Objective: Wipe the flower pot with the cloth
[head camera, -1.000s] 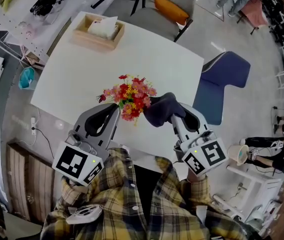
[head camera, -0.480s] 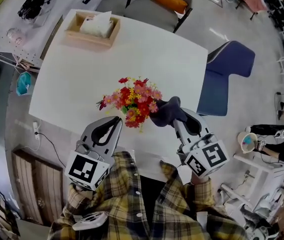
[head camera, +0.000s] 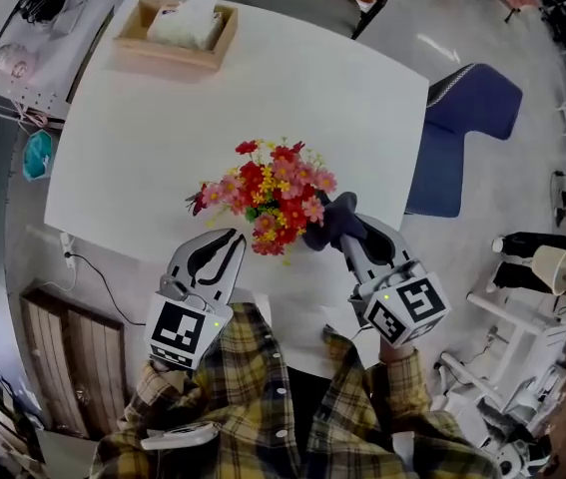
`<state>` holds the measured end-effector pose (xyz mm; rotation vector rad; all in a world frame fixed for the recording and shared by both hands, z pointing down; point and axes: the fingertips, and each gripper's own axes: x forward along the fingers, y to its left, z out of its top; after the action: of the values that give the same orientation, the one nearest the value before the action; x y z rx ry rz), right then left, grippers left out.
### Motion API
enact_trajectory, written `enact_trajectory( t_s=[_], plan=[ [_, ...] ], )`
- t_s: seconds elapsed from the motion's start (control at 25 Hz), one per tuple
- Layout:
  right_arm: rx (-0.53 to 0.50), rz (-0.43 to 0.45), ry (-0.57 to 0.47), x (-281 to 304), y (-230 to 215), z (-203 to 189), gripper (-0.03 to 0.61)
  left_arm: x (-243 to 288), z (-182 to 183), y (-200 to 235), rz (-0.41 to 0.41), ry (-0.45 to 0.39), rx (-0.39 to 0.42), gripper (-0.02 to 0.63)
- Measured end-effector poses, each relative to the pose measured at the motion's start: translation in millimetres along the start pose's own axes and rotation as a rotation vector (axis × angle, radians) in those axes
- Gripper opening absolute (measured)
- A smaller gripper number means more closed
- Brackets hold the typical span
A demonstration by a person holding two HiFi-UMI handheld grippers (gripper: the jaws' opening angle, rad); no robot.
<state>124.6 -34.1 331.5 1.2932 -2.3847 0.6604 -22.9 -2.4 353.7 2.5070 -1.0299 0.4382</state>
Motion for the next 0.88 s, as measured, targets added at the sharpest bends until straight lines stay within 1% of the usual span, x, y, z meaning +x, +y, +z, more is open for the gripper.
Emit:
enact_trajectory(
  t_s=[0.16, 0.28, 0.44, 0.48, 0.52, 0.6, 0.64, 0.72, 0.88],
  plan=[
    [0.039, -0.003, 0.025, 12, -5, -17, 0.017, 13, -20, 5, -0.001, 0.018, 0.003, 0.026],
    [0.061, -0.004, 0.031, 20, -9, -27, 0.017, 23, -32, 11, -0.002, 0.025, 0.006, 0.063],
    [0.087, -0.004, 0.035, 29, -14, -35, 0.017, 33, -39, 15, -0.027, 0.017, 0.010, 0.123],
    [0.093, -0.002, 0.035, 31, -15, -37, 0.017, 35, -40, 16, -0.039, 0.013, 0.011, 0.129],
    [0.100, -0.002, 0.035, 33, -17, -39, 0.017, 37, -42, 16, -0.051, 0.010, 0.013, 0.159],
    [0.119, -0.006, 0.040, 36, -20, -44, 0.017, 41, -45, 17, -0.073, 0.014, 0.021, 0.196],
    [0.131, -0.008, 0.041, 38, -22, -46, 0.017, 42, -48, 18, -0.083, 0.020, 0.027, 0.231],
    [0.158, -0.011, 0.040, 41, -25, -50, 0.017, 44, -51, 17, -0.103, 0.025, 0.041, 0.267],
    [0.188, -0.018, 0.037, 48, -25, -53, 0.017, 49, -50, 18, -0.136, 0.023, 0.072, 0.299]
  ],
)
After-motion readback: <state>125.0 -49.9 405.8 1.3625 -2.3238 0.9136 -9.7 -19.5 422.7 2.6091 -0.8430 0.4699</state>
